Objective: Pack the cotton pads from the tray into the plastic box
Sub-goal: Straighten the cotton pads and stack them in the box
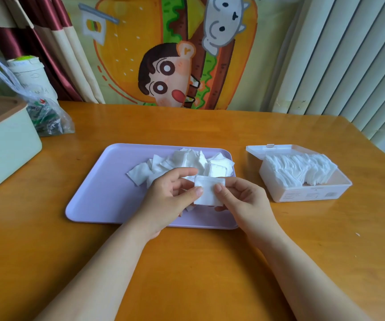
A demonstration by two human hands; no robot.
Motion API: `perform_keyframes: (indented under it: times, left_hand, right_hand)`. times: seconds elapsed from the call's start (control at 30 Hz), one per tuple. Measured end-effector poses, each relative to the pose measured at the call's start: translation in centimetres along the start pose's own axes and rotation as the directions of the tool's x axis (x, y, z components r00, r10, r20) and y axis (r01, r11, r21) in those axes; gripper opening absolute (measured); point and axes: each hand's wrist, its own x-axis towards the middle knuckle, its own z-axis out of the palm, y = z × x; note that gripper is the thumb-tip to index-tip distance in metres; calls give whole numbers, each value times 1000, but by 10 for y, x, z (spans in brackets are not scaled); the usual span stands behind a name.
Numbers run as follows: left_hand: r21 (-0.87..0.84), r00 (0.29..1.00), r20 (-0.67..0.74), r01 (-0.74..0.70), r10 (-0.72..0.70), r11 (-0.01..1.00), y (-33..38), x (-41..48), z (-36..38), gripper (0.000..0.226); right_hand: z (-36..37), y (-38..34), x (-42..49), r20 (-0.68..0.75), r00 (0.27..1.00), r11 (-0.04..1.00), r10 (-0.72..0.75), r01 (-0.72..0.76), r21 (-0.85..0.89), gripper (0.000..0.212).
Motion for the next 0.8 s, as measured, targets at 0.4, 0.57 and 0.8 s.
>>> perform_keyframes:
  times: [0.4,0.57,0.8]
  left_hand:
    - [45,995,-46,-90,92,995,-3,-2,5,32]
    - [137,993,24,-115,113,984,-10,-1,5,30]
    - [188,988,30,-158,155,969,-12,-1,7,23]
  right_hand:
    - [0,-4,-1,91,992,994,84,-77,-78,16]
    - [-1,-3,0,85,994,995,66,-59,-86,18]
    - [1,-3,1,84,996,993,28,-18,-119,18]
